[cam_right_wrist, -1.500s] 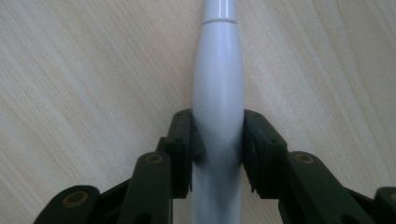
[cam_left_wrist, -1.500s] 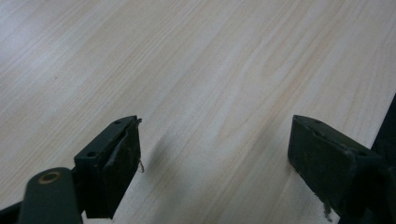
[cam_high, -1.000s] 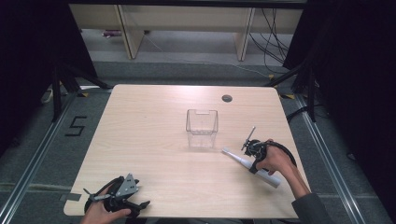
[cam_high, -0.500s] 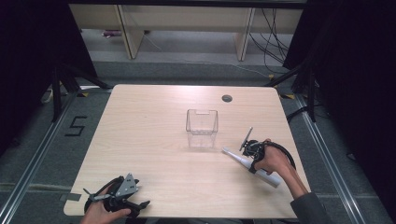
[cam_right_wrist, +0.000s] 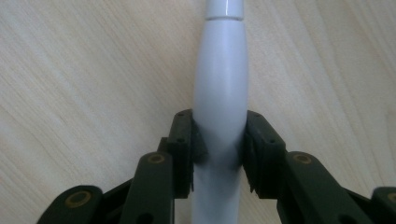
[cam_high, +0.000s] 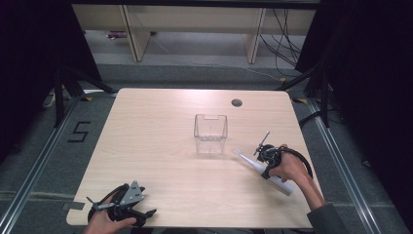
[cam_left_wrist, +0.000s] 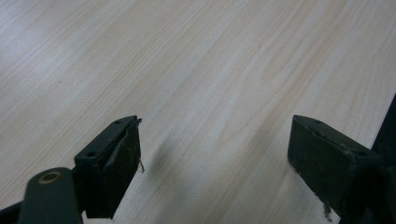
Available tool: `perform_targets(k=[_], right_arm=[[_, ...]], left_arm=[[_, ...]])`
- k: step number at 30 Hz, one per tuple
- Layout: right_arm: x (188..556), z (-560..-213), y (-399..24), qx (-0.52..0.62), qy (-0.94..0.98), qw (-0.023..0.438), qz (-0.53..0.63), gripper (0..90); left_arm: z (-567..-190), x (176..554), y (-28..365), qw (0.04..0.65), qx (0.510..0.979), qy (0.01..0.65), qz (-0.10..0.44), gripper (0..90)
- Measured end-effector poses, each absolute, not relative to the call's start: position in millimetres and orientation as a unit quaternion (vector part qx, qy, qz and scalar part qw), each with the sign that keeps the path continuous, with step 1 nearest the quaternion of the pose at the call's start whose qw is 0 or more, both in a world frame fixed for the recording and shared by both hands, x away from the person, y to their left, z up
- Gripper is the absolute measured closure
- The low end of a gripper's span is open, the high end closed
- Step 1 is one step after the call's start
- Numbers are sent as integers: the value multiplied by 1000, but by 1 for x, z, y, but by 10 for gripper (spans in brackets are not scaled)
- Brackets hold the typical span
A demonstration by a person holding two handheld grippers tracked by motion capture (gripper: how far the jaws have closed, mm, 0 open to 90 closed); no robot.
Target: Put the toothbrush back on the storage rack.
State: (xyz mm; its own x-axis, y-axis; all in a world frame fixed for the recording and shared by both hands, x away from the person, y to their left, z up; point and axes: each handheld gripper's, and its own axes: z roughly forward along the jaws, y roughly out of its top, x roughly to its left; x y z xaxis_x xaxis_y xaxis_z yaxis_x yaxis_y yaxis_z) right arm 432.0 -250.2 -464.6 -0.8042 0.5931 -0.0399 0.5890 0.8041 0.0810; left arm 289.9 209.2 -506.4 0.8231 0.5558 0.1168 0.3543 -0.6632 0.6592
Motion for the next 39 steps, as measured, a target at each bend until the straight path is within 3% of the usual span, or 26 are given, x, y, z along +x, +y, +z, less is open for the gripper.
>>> perform_targets(k=[28,30,39], right_arm=[[421,-408,-283,402,877,109,241,670],[424,-409,-288,375,873,131,283,670],[428,-412,-289,392,843,153,335,670]], left_arm=[[-506,290,209,325,897,255,156,168],[-506,290,209,325,897,254,157,168],[-506,290,209,329,895,259,156,168]])
